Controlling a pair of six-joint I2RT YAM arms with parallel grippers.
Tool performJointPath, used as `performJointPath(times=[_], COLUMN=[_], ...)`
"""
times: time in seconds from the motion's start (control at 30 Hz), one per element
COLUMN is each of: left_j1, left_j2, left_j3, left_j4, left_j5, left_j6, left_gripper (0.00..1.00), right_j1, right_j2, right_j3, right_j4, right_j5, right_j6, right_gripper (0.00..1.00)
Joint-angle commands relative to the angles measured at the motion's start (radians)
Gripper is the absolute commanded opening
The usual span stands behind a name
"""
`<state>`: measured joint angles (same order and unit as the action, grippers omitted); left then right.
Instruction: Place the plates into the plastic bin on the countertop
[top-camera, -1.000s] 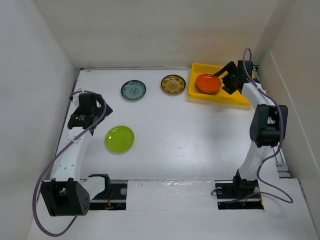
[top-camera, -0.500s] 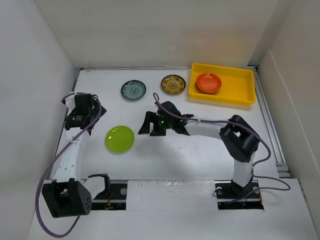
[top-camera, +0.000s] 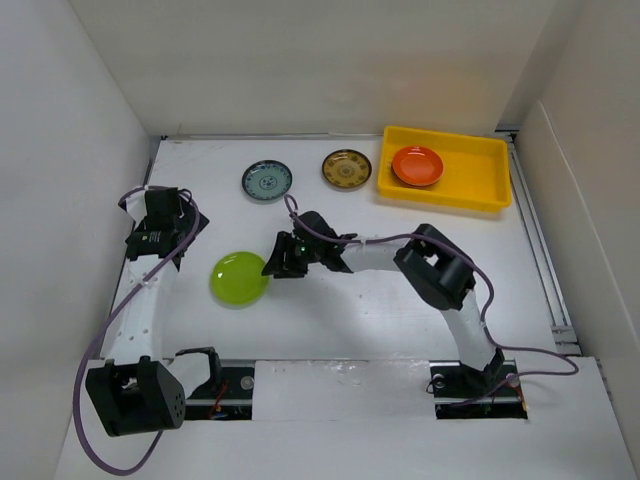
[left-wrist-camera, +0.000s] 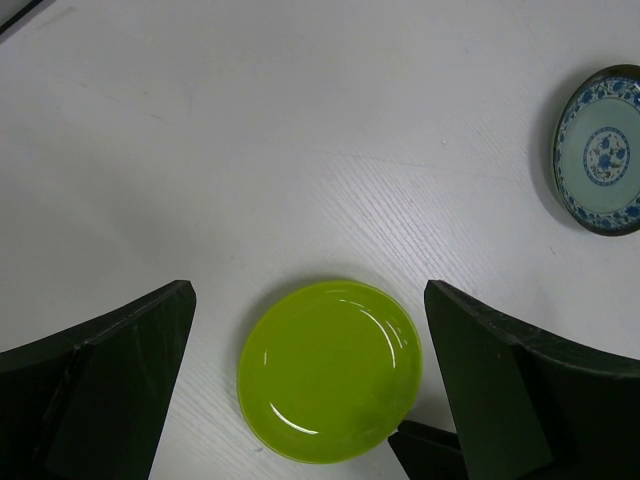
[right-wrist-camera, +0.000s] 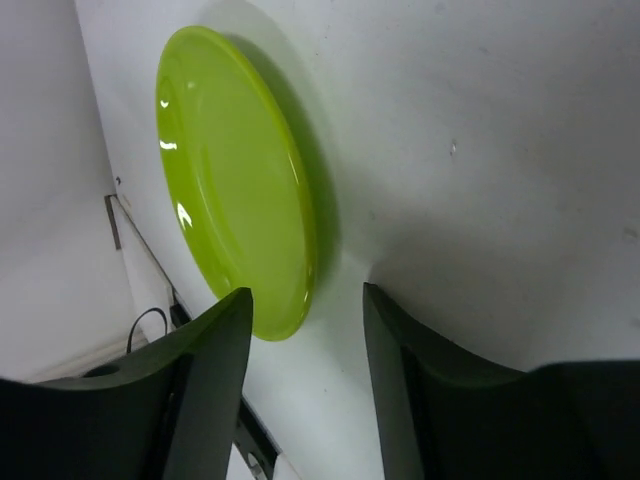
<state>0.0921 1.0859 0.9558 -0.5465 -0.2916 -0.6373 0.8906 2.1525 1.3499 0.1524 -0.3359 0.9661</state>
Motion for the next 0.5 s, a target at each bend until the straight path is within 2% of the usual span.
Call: performJointPath(times=[0.0, 0.1, 0.17, 0.2, 0.23, 0.27, 0.37, 0.47], left_j1=[0.001, 0.001, 0.001, 0.001, 0.001, 0.001, 0.001, 0.001], left_j2=[-0.018, -0.018, -0.027, -0.027, -0.037, -0.037, -0.047, -0.047], left_j3=[-0.006, -0.006, -0.006, -0.006, -0.006, -0.006, -0.006, -0.015], left_j4=[0.003, 0.003, 0.003, 0.003, 0.003, 0.003, 0.003, 0.013], left_j5=[0.002, 0.002, 0.011, 0.011, 0.011, 0.011, 0.011, 0.022], left_j6=[0.001, 0.001, 0.001, 0.001, 0.001, 0.001, 0.001, 0.01], left_gripper=[1.0, 1.0, 1.0, 1.0, 1.0, 1.0, 1.0, 1.0], right_j1=[0.007, 0.007, 0.007, 0.007, 0.007, 0.007, -0.002, -0.086], right_j2=[0.059, 0.104, 0.13, 0.141, 0.15, 0.15, 0.095, -0.043], right_j3=[0.052, 0.083, 0.104, 0.124, 0.133, 0.134, 0.114, 0.063], right_j4=[0.039, 0.039, 0.039, 0.039, 0.026, 0.026, 0.026, 0.026], right_j5=[-0.008, -0.021, -0.052, -0.052, -0.052, -0.052, -0.028, 0.005], right_j6=[0.028, 0.042, 0.054, 0.063, 0.063, 0.063, 0.072, 0.06], right_gripper=[0.52, 0.44, 0.35, 0.27, 0.1, 0.02, 0.0, 0.0])
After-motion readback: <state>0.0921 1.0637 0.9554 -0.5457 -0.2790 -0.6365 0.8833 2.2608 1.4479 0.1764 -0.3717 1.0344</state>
